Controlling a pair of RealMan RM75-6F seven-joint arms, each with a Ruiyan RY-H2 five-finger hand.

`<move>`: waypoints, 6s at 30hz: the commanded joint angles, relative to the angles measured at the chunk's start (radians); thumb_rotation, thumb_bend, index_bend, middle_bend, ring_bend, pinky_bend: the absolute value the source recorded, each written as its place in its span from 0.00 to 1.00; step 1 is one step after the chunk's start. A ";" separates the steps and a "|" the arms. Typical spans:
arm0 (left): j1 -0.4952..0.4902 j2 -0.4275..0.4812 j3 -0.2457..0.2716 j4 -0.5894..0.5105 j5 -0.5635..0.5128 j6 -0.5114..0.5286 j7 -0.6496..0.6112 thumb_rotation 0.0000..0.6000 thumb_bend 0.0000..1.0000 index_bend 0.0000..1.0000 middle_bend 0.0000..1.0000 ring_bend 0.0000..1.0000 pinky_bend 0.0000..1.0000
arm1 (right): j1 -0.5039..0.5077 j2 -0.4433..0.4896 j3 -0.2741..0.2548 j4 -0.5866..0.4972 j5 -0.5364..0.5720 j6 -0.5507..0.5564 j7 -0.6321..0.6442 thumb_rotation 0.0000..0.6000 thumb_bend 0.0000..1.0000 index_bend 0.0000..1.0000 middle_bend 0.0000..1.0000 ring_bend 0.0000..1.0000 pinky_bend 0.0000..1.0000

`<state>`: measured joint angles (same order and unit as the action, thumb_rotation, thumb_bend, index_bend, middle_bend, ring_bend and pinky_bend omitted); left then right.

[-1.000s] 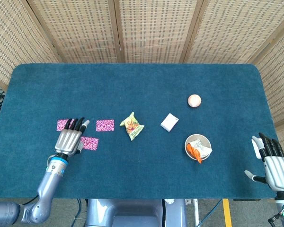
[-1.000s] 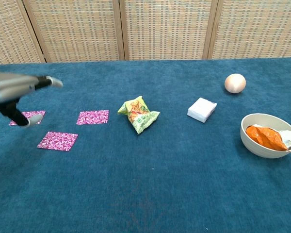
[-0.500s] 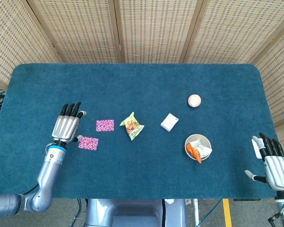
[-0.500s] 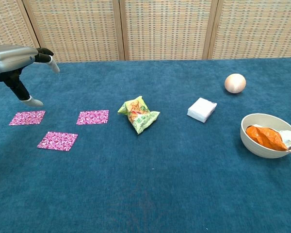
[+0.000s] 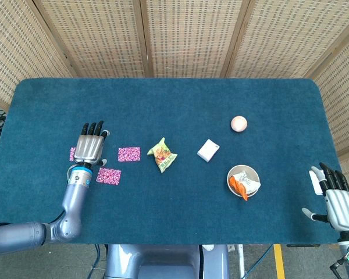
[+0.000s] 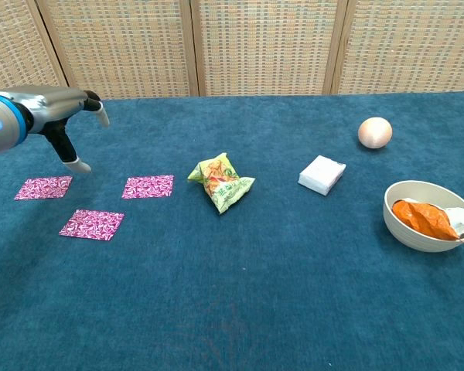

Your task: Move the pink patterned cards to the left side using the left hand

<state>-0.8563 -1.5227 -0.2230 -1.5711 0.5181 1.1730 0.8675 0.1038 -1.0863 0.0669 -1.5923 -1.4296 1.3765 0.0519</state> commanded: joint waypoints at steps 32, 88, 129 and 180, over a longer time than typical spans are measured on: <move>-0.126 -0.259 -0.057 0.351 -0.195 -0.130 0.067 1.00 0.14 0.26 0.00 0.00 0.00 | 0.037 -0.026 0.012 0.047 0.073 -0.095 -0.004 1.00 0.13 0.00 0.00 0.00 0.00; -0.152 -0.339 -0.109 0.424 -0.208 -0.110 0.109 1.00 0.22 0.33 0.00 0.00 0.00 | 0.037 -0.018 0.013 0.052 0.074 -0.095 0.026 1.00 0.13 0.00 0.00 0.00 0.00; -0.144 -0.375 -0.120 0.474 -0.201 -0.124 0.122 1.00 0.23 0.34 0.00 0.00 0.00 | 0.037 -0.017 0.012 0.052 0.075 -0.096 0.032 1.00 0.13 0.00 0.00 0.00 0.00; -0.127 -0.392 -0.128 0.509 -0.194 -0.131 0.145 1.00 0.37 0.35 0.00 0.00 0.00 | 0.033 -0.012 0.011 0.051 0.070 -0.090 0.042 1.00 0.13 0.00 0.00 0.00 0.00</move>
<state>-0.9831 -1.9151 -0.3506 -1.0624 0.3239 1.0424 1.0130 0.1368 -1.0982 0.0780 -1.5413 -1.3591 1.2860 0.0940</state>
